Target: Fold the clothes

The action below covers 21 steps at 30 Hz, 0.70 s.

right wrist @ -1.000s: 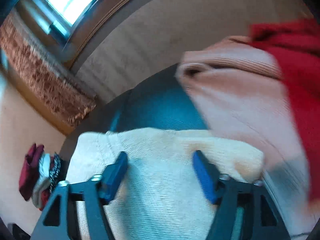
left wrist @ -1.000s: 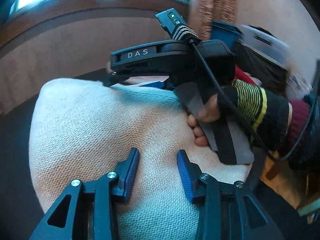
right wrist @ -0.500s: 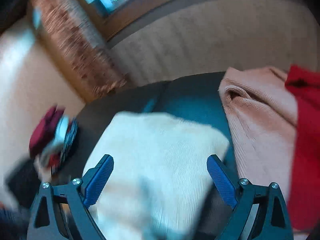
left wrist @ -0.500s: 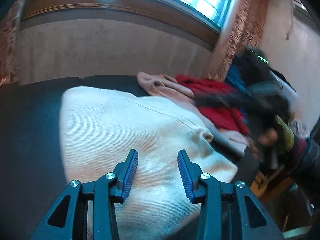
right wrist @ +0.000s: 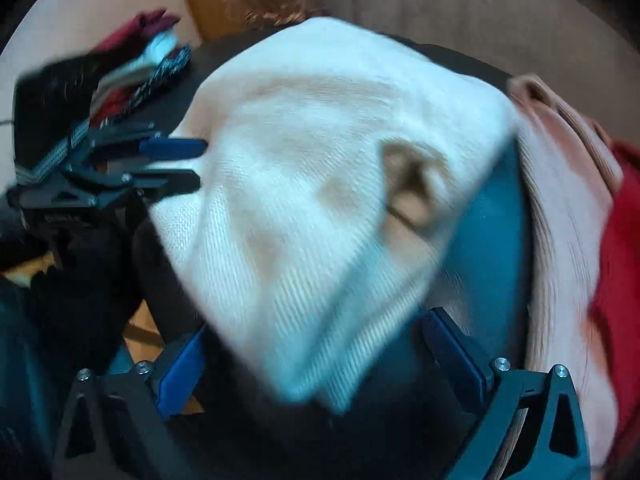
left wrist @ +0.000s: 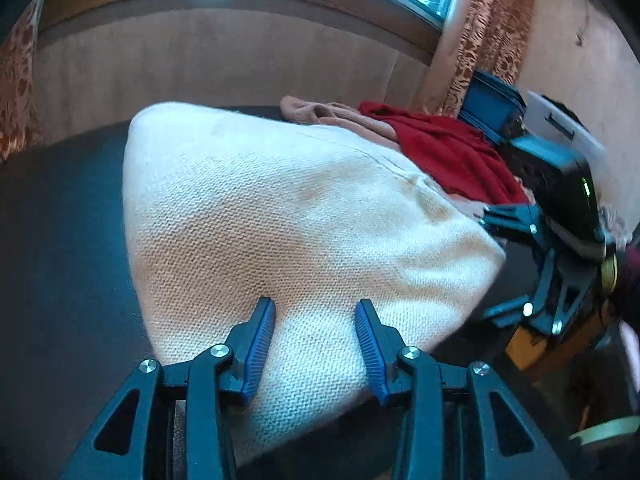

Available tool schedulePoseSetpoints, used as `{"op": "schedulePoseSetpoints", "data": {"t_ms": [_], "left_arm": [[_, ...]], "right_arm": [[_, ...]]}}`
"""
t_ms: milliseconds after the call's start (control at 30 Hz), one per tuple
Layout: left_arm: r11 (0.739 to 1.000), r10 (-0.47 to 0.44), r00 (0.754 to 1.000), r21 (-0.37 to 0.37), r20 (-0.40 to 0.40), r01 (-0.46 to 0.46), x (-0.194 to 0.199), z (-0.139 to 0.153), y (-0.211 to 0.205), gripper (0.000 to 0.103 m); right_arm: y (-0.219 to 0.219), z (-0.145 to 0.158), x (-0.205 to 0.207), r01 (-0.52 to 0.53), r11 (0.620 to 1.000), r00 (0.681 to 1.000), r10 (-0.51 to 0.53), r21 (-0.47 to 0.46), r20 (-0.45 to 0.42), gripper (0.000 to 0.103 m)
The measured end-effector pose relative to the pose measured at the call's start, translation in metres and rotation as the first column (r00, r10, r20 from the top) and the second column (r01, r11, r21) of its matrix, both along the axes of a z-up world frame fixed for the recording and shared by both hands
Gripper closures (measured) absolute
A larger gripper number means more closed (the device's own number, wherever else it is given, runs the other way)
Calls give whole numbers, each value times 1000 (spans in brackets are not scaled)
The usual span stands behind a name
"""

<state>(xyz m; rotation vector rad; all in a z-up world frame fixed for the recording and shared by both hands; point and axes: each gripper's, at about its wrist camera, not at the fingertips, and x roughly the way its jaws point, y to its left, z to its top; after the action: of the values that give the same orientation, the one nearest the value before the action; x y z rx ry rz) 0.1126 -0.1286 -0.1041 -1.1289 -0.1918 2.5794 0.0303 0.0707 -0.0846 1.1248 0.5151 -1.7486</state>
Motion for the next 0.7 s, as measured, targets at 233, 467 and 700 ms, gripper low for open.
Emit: {"op": "schedulePoseSetpoints", "data": {"t_ms": [233, 467, 700], "left_arm": [[1000, 5, 1000, -7, -21, -5, 7, 5, 3, 61], [1000, 25, 1000, 4, -16, -25, 4, 12, 6, 61], [997, 75, 997, -7, -1, -75, 15, 12, -10, 61]], "right_arm": [[-3, 31, 9, 21, 995, 1000, -23, 99, 11, 0], [-47, 98, -4, -2, 999, 961, -13, -53, -278, 0], [-91, 19, -50, 68, 993, 969, -43, 96, -243, 0]]}}
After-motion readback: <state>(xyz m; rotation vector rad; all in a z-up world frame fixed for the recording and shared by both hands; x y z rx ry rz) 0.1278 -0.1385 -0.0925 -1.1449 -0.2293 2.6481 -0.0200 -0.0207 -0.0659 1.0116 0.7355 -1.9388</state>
